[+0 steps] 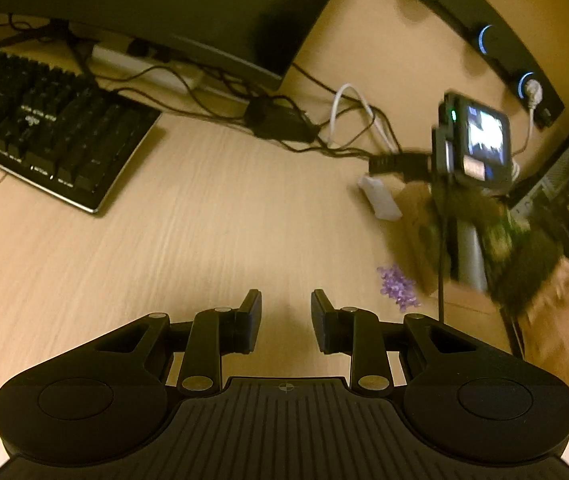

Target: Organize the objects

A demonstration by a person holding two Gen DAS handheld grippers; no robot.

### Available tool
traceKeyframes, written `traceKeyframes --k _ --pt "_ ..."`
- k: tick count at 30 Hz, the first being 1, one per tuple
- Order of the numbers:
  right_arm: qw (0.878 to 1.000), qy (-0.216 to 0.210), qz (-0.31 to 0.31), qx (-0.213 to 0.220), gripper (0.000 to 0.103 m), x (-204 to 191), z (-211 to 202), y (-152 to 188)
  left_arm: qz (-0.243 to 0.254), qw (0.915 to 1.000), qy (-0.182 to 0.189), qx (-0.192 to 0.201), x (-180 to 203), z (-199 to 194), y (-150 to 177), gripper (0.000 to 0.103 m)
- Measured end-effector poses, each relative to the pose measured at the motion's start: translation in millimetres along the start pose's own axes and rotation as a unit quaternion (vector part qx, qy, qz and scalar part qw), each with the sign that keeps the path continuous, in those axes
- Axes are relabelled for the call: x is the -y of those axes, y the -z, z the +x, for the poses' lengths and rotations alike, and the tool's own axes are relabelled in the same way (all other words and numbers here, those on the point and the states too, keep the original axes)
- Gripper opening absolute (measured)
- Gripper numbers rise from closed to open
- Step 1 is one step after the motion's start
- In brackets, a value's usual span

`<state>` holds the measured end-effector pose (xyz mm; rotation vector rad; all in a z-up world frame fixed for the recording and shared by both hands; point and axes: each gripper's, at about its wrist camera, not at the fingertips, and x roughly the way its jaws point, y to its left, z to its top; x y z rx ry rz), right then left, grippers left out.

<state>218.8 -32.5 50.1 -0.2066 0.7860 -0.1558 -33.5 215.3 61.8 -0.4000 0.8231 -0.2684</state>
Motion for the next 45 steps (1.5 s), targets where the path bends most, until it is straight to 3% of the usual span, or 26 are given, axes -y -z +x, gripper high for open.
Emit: traceKeyframes --k 1,5,8,9,12,26,32,35,37,39,42,45 --pt "1.000 -0.002 0.014 -0.008 0.062 6.8 10.4 -5.2 0.002 1.0000 -0.004 0.000 -0.6 1.3 -1.5 0.030" --pt "0.999 -0.009 0.039 -0.035 0.062 14.1 45.7 -15.0 -0.011 0.9999 -0.010 0.002 -8.2 5.7 -6.2 0.030" --pt "0.999 -0.010 0.020 -0.043 0.051 6.5 55.2 -13.1 -0.010 0.9998 -0.014 -0.003 -12.1 9.0 -9.5 0.030" --pt "0.998 -0.023 0.019 -0.054 0.042 5.7 56.6 -11.6 -0.009 0.9998 -0.014 -0.004 -12.9 9.6 -10.5 0.030" --pt "0.998 -0.020 0.033 -0.057 0.039 4.8 52.4 -7.8 -0.016 0.9998 -0.013 -0.002 -15.8 10.4 -12.2 0.030" --pt "0.988 -0.095 0.091 -0.076 0.037 -4.3 -32.3 69.2 -0.012 0.9993 0.024 -0.027 -4.2 29.6 -3.7 0.030" --pt "0.980 -0.172 0.073 -0.071 0.037 -11.1 -83.1 103.1 0.004 0.9986 0.025 -0.046 9.8 40.1 10.5 0.030" --pt "0.980 -0.188 0.054 -0.025 0.049 3.4 -127.7 111.6 0.015 0.9982 0.024 -0.053 18.0 43.2 18.0 0.030" --pt "0.982 -0.181 0.041 0.014 0.068 21.9 -156.4 121.1 0.024 0.9979 0.023 -0.055 23.5 44.7 22.6 0.030" --pt "0.984 -0.172 0.026 0.040 0.076 41.0 -179.8 132.8 0.041 0.9973 0.020 -0.058 31.3 47.6 27.2 0.030" --pt "0.988 -0.145 0.012 0.058 0.090 71.4 -198.2 150.9 0.097 0.9924 0.030 -0.069 51.0 55.0 33.8 0.030" --pt "0.992 -0.114 0.015 0.058 0.097 96.7 -202.7 173.6 0.150 0.9842 0.045 -0.082 72.8 65.4 43.1 0.030"
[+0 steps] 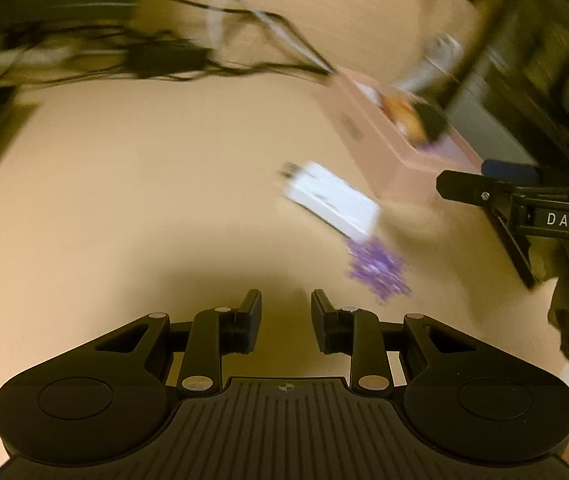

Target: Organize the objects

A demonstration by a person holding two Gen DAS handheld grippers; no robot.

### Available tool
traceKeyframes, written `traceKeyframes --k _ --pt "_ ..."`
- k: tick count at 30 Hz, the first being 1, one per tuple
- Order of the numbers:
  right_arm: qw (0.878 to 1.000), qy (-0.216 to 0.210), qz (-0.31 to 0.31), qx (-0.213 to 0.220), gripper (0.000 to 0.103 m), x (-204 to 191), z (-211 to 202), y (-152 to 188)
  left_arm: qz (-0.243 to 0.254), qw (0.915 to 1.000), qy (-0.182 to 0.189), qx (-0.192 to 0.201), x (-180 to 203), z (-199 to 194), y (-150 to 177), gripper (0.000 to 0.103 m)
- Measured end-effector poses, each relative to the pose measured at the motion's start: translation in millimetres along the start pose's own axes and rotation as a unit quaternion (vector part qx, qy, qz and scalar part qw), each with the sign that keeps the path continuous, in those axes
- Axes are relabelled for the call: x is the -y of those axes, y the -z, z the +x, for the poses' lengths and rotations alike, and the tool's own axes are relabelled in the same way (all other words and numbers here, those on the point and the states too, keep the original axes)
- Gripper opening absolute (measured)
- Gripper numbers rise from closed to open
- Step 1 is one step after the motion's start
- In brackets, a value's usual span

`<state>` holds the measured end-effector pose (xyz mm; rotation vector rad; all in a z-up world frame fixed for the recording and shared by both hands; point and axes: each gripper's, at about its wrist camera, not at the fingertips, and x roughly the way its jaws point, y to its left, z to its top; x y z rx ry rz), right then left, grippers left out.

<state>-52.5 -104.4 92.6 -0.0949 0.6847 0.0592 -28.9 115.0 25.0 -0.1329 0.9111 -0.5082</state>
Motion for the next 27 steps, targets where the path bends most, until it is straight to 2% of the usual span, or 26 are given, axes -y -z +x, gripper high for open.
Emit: traceKeyframes --k 5,7,9,14,17,19,23,27 --pt "0.998 -0.002 0.040 -0.040 0.098 24.4 7.7 34.0 0.049 0.9982 0.025 -0.026 34.9 21.6 5.2 0.030" --pt "0.998 -0.023 0.040 -0.045 0.098 21.9 11.4 41.2 0.056 0.9979 0.018 -0.027 43.1 26.7 2.5 0.030" --pt "0.997 -0.048 0.030 -0.054 0.098 16.2 13.7 45.7 0.041 0.9988 0.012 -0.021 41.9 24.2 -2.1 0.030" --pt "0.995 -0.084 -0.012 -0.052 0.098 -13.0 31.7 45.1 -0.040 0.9987 -0.031 0.004 20.6 14.6 -13.0 0.030" --pt "0.994 -0.095 -0.025 -0.052 0.084 -25.4 43.6 40.3 -0.072 0.9968 -0.033 0.006 15.6 14.6 -19.3 0.030" --pt "0.992 -0.101 -0.040 -0.059 0.061 -29.8 48.7 37.6 -0.082 0.9960 -0.036 0.002 17.1 18.1 -23.9 0.030" --pt "0.993 -0.082 -0.060 -0.055 0.059 -19.8 41.4 42.6 -0.113 0.9931 -0.030 0.001 26.3 35.2 -38.7 0.030" --pt "0.996 -0.054 -0.019 -0.062 0.059 19.2 29.4 54.2 -0.133 0.9907 -0.031 -0.002 40.1 53.3 -52.6 0.030"
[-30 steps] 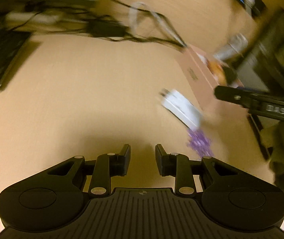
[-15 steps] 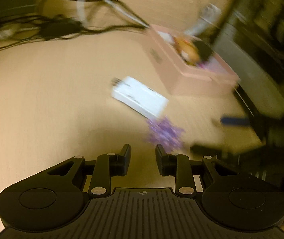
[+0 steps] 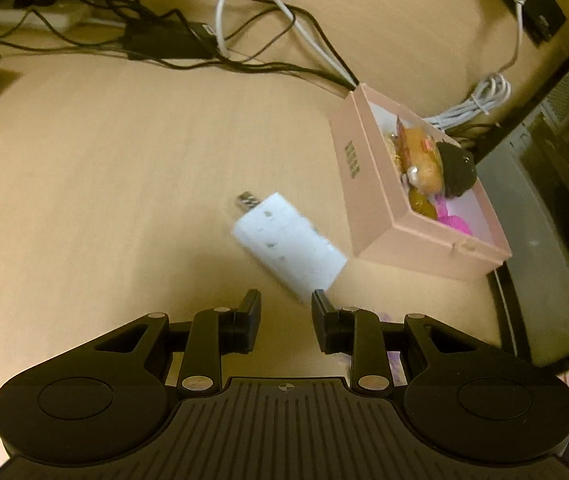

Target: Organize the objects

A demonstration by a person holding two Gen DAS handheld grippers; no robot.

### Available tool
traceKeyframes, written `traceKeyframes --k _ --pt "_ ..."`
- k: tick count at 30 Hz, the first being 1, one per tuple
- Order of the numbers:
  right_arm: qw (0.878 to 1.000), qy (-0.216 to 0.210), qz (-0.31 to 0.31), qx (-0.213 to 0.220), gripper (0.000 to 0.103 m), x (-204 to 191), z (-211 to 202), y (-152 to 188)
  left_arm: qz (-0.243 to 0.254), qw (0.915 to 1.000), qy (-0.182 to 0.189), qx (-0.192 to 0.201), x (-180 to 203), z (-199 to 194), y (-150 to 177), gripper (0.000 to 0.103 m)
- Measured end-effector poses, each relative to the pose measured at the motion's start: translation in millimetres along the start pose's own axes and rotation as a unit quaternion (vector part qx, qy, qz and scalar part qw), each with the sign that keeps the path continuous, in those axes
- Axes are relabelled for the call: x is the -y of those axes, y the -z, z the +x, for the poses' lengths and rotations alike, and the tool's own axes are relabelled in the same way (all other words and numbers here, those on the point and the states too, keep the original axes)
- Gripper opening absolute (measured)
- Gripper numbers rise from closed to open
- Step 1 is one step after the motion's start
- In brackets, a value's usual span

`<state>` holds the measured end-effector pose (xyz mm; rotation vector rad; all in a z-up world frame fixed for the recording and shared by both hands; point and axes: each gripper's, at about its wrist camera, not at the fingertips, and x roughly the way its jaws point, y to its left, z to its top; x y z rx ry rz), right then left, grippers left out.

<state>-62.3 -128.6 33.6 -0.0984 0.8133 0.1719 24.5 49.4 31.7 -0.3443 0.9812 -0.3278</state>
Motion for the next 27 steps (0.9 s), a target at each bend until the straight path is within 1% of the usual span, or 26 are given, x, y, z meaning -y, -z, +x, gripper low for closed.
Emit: traceKeyframes --k 1,5,6,7,8,9,10,11,12,15,18,25,26,27 --pt "1.000 0.011 0.007 0.001 0.059 9.9 -3.2 3.7 0.010 1.0000 -0.001 0.000 5.3 2.1 -0.1 0.030" --pt "0.999 0.048 0.024 0.011 0.059 37.2 -11.5 13.7 0.081 0.9965 -0.022 -0.011 28.7 12.2 7.6 0.030" --pt "0.998 0.055 0.030 0.014 0.063 42.9 -13.1 16.0 0.095 0.9950 -0.027 -0.014 31.8 13.2 10.9 0.030" --pt "0.997 0.062 0.036 0.015 0.075 46.4 -13.0 17.9 0.113 0.9928 -0.036 -0.015 35.6 14.4 15.0 0.030" --pt "0.997 0.069 0.042 0.016 0.081 50.8 -12.5 20.5 0.133 0.9899 -0.046 -0.015 39.4 15.1 19.3 0.031" --pt "0.996 0.075 0.048 0.019 0.089 54.7 -12.3 23.2 0.146 0.9878 -0.051 -0.016 41.5 15.9 22.4 0.031" --pt "0.995 0.078 0.055 0.021 0.095 57.7 -10.8 25.0 0.152 0.9868 -0.053 -0.019 42.2 16.4 24.8 0.031" --pt "0.995 0.080 0.061 0.022 0.098 59.7 -10.1 26.1 0.149 0.9872 -0.050 -0.025 41.4 17.7 26.6 0.031" --pt "0.994 0.082 0.068 0.023 0.102 61.8 -9.4 28.0 0.147 0.9876 -0.049 -0.022 40.7 17.3 27.9 0.031" --pt "0.993 0.074 0.088 0.020 0.103 68.4 -8.9 29.1 0.152 0.9869 -0.050 -0.020 43.2 17.3 29.9 0.031" --pt "0.993 0.072 0.091 0.020 0.103 68.6 -8.1 27.9 0.160 0.9858 -0.047 -0.021 49.0 19.1 31.2 0.031" --pt "0.993 0.072 0.090 0.022 0.103 67.6 -6.7 28.3 0.203 0.9771 -0.058 -0.027 64.9 24.8 37.5 0.032" --pt "0.993 0.071 0.090 0.022 0.103 67.4 -6.6 28.4 0.208 0.9759 -0.060 -0.028 66.7 25.4 38.1 0.034" --pt "0.993 0.071 0.090 0.022 0.103 67.3 -6.8 28.3 0.211 0.9754 -0.059 -0.030 67.2 25.9 37.9 0.039"
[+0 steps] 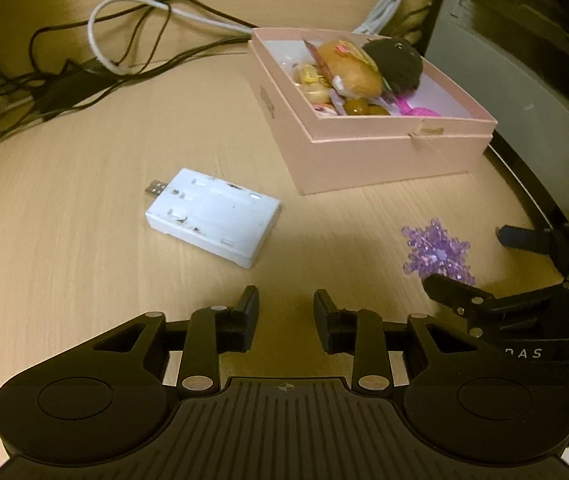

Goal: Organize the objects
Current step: 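Move the left tool to the white hub and close it on the hub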

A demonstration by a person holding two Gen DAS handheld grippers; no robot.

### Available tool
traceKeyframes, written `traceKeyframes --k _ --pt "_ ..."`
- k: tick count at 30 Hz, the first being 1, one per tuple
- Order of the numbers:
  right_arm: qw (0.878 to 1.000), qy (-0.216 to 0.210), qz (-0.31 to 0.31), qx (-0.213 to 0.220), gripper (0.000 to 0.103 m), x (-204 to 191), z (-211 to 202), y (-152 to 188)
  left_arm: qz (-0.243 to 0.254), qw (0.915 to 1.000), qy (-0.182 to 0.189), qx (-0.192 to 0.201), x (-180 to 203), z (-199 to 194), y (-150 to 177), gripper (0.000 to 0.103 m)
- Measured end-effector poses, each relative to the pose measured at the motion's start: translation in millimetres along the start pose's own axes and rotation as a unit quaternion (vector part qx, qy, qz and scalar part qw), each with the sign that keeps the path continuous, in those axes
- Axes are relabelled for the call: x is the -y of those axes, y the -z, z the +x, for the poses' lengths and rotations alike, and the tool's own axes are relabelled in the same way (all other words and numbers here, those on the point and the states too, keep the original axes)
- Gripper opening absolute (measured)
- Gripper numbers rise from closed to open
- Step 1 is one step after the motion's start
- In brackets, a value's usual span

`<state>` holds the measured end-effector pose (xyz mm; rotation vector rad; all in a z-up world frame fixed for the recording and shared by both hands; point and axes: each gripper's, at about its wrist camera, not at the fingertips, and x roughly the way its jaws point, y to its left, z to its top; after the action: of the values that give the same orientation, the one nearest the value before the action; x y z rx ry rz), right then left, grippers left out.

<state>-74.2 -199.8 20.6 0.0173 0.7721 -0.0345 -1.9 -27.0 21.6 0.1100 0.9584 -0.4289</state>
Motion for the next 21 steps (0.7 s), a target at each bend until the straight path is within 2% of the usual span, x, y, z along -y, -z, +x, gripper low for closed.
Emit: traceKeyframes --k 6,11,13,15,17,18,21 --pt "1.000 -0.005 0.000 0.000 0.103 1.2 -0.5 0.4 0.031 0.9995 0.000 -0.003 13.3 3.5 2.1 0.056" --pt "1.000 -0.008 -0.002 0.000 0.103 1.2 -1.0 0.7 0.015 0.9998 0.007 -0.003 13.8 5.2 1.6 0.063" --pt "1.000 -0.007 -0.002 -0.001 0.103 0.9 -1.1 0.8 0.004 0.9999 0.012 -0.004 12.7 4.8 1.1 0.064" --pt "1.000 -0.008 -0.003 -0.001 0.103 0.8 -1.3 0.9 -0.022 0.9992 0.032 -0.010 8.8 4.5 -0.8 0.063" --pt "1.000 -0.010 -0.004 0.000 0.103 1.6 -1.2 1.3 -0.073 0.9960 0.051 -0.011 -2.1 1.6 -3.5 0.061" --pt "1.000 -0.010 -0.004 0.000 0.103 1.8 -1.2 1.4 -0.089 0.9949 0.048 -0.001 -5.9 -1.3 -4.8 0.061" --pt "1.000 -0.010 -0.005 0.000 0.103 1.6 -1.6 1.6 -0.107 0.9928 -0.003 0.052 -14.3 -14.7 -13.4 0.061"
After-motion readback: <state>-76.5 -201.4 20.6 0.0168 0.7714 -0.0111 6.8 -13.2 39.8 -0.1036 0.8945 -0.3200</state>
